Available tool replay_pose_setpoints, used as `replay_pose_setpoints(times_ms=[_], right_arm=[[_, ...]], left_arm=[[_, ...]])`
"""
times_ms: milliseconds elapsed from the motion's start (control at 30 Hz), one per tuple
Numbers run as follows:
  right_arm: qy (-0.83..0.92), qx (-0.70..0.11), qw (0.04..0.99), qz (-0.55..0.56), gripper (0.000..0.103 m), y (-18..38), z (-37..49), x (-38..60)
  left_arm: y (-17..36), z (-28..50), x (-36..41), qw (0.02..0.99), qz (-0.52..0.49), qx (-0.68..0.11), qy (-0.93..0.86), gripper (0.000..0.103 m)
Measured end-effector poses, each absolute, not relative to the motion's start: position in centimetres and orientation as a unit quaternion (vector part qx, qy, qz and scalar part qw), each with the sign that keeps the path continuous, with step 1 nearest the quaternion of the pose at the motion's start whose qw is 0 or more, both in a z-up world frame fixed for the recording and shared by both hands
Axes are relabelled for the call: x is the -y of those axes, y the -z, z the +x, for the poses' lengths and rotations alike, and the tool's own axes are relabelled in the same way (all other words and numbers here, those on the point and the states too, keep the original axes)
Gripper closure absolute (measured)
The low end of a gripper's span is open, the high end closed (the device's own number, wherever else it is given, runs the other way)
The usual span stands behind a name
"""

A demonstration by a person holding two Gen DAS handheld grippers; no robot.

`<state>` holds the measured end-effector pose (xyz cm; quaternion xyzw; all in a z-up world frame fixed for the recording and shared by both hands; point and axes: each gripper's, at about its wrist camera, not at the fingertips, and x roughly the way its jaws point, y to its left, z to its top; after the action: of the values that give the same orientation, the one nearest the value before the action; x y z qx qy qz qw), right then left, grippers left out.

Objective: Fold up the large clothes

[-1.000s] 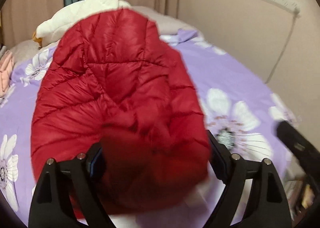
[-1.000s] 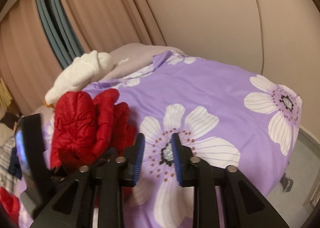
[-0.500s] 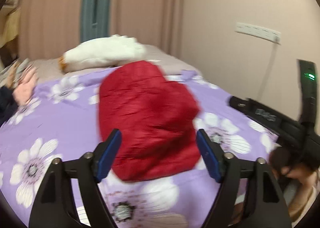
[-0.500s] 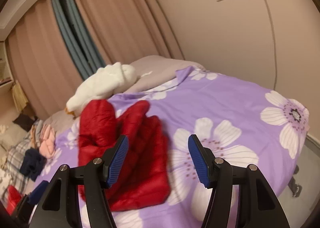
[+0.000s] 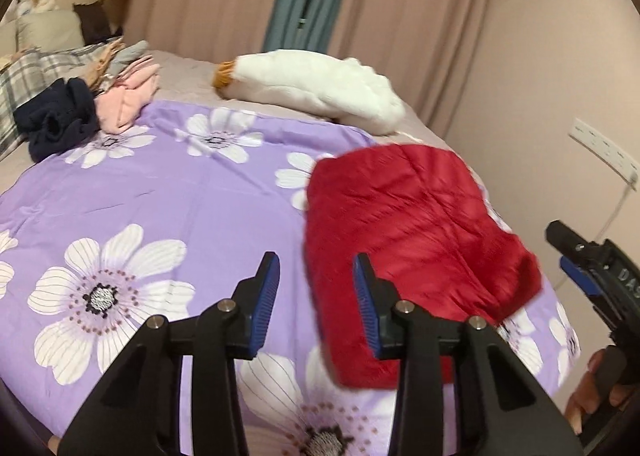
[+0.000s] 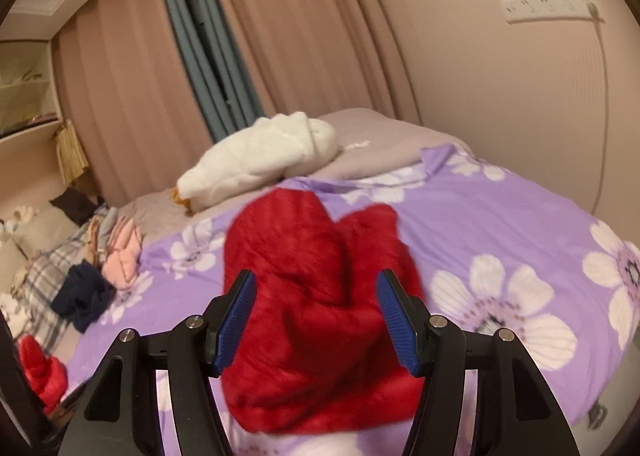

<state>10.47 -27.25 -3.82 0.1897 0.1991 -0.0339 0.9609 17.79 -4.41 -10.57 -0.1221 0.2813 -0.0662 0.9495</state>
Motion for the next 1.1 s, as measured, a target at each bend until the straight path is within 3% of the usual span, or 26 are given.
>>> replay_pose_setpoints(times_ms=[267,400,600,733,833,967,1100], right_arm=[[0.032,-0.203,0.967,0.15,0.041,3.4,14.6,24.5],[0.034,-0.203,0.964,0.165,0.052,3.8,16.4,24.6],[-0.005,-0.203,0.953,0.226,0.052,3.1,21.4,25.3],[0.119,-0.256,0.942,0.181,0.053,6.8,23.8,26.6],[0.115,-0.291,0.917,0.248,0.053,11.7,23.4,29.9],[0.106,-0.274,0.922,0.251,0.053,13.9,22.5,31.1],[0.133,-0.242,0.942,0.192,0.052,15.9,22.5,29.8]], left_arm=[[10.7,22.0,3.6,0.951,-0.132,-0.278,0.035,0.071],[10.2,25.1,4.4,0.953,-0.135,-0.269,0.024,0.071],[10.4,29.6,6.2,0.949,-0.148,-0.277,-0.002,0.071],[11.4,31.2,7.3,0.95,-0.147,-0.276,-0.019,0.068],[13.5,33.2,9.1,0.948,-0.122,-0.292,-0.027,0.068],[18.9,36.7,11.3,0.917,-0.127,-0.378,-0.002,0.068],[21.8,37.3,12.1,0.916,-0.145,-0.373,-0.01,0.067]])
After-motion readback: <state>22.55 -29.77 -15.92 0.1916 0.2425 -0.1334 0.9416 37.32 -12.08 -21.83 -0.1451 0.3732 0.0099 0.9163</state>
